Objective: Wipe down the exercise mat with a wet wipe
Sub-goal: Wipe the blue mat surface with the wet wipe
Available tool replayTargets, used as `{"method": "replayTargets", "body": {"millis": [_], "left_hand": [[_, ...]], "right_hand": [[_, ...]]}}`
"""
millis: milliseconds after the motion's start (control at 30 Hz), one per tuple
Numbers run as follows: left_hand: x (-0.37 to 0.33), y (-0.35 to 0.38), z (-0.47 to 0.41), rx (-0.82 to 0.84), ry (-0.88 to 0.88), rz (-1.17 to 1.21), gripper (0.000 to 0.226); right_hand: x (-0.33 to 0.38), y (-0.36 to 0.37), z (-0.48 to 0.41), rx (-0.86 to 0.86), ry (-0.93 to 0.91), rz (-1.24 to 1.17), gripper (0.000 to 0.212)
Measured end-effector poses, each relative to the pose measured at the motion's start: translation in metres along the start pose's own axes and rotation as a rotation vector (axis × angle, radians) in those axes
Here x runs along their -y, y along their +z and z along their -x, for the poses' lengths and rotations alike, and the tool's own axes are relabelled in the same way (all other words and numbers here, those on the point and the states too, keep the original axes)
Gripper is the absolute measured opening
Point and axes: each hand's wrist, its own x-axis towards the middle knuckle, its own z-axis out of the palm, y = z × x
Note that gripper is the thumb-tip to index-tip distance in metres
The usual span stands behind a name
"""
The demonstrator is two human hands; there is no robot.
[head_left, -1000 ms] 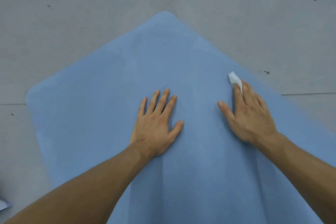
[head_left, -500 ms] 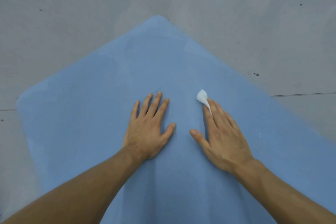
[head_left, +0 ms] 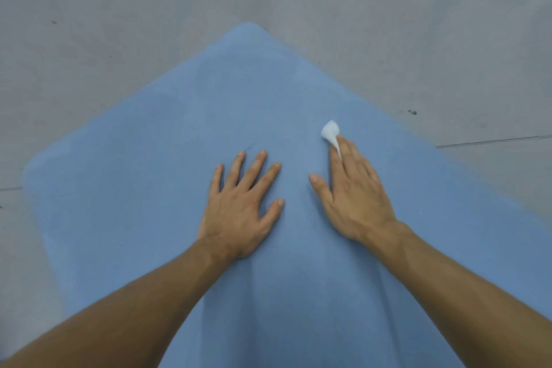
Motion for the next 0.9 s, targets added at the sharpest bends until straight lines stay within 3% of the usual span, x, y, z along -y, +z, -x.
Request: {"method": "replayTargets", "body": {"millis": [100, 167, 267, 433, 733, 900], "left_hand": [[0.000, -0.001, 0.000, -0.002, 0.004, 0.012, 0.068], [0.000, 0.000, 0.000, 0.003, 0.006, 0.009, 0.068], [0.000, 0.002, 0.000, 0.006, 0.003, 0.004, 0.067], [0.001, 0.000, 0.000, 0.021, 0.027, 0.008, 0.065], [0.000, -0.003, -0.001, 0.078, 0.059, 0.006, 0.060], [-0.007, -0.001, 0.002, 0.107, 0.028, 0.019, 0.054]], "right_hand": [[-0.001, -0.001, 0.037, 0.019, -0.130, 0.042, 0.082], [-0.015, -0.003, 0.058, 0.027, -0.113, 0.084, 0.083], [-0.049, -0.012, 0.058, -0.020, 0.036, 0.130, 0.082], [-0.069, -0.026, 0.009, -0.006, 0.295, -0.042, 0.089], [-0.010, -0.002, 0.086, 0.079, -0.101, -0.002, 0.085], [-0.032, -0.006, 0.118, 0.064, 0.011, 0.071, 0.085]]}}
